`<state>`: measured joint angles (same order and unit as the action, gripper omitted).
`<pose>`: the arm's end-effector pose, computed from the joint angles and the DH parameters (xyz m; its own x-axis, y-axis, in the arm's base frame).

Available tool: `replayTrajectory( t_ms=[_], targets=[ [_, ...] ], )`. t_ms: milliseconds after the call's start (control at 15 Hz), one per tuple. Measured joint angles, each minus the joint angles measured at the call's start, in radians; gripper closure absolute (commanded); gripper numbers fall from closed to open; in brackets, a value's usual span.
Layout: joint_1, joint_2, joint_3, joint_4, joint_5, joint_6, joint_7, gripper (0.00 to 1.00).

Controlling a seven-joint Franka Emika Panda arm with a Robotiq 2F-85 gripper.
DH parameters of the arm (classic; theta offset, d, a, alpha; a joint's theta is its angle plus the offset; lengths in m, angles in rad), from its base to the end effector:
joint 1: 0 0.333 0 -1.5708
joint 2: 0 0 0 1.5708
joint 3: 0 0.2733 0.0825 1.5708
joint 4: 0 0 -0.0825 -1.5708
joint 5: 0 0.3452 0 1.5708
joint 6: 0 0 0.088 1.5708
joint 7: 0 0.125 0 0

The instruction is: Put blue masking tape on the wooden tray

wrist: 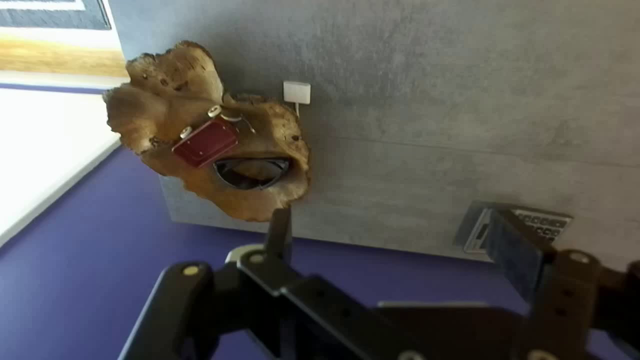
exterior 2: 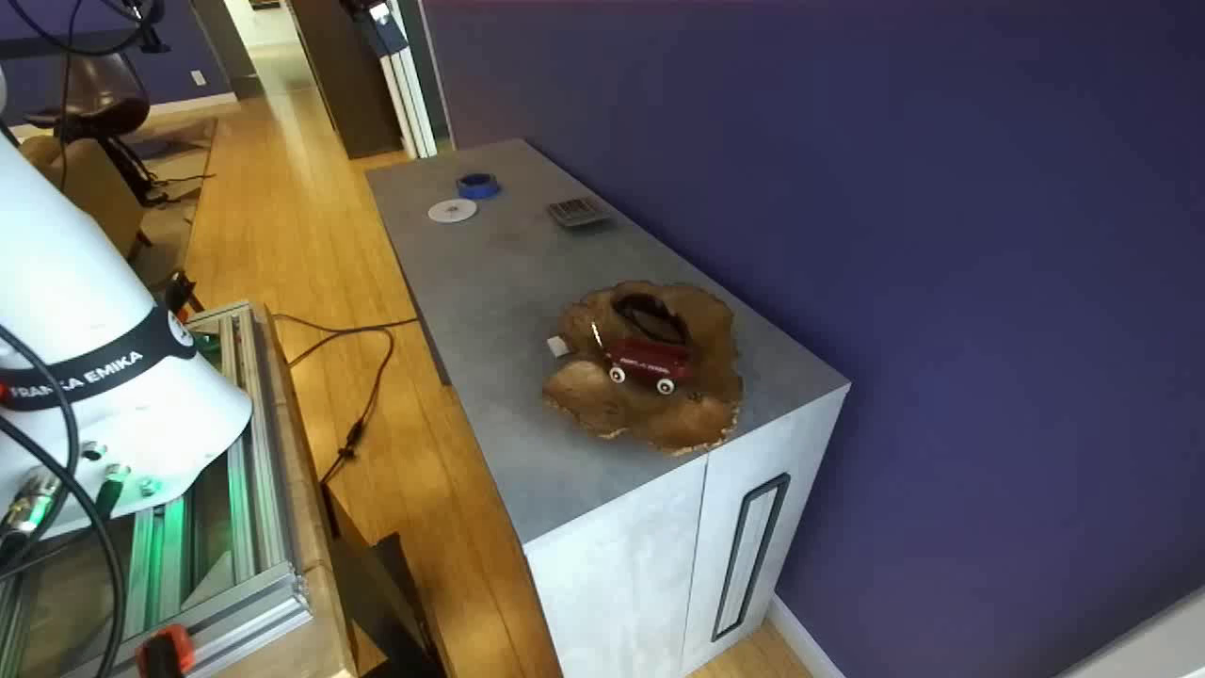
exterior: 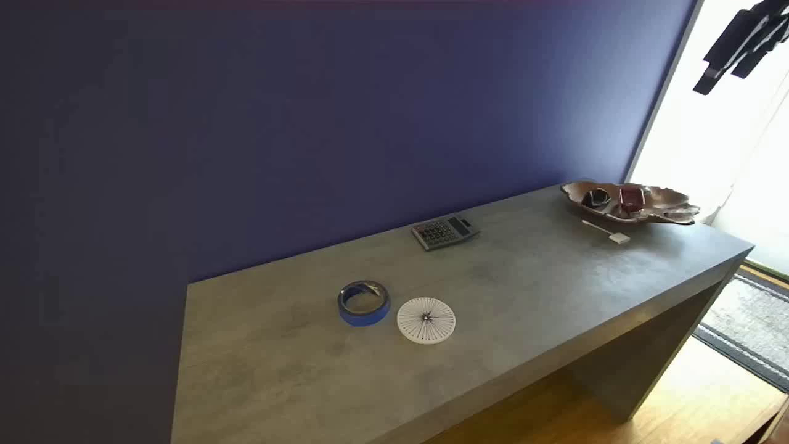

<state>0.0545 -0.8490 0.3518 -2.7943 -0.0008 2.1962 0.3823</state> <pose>0.3001 0.1129 0.4139 0.9559 -0.0335 0.2917 -0.0839 -0.9832 0.1622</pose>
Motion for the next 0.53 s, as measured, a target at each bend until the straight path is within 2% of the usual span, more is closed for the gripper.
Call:
replayTrajectory(
  t_ms=[533],
  targets=[
    [-0.001,0.018,0.000,-0.034,0.000,-0.007,0.000,0.00]
  ],
)
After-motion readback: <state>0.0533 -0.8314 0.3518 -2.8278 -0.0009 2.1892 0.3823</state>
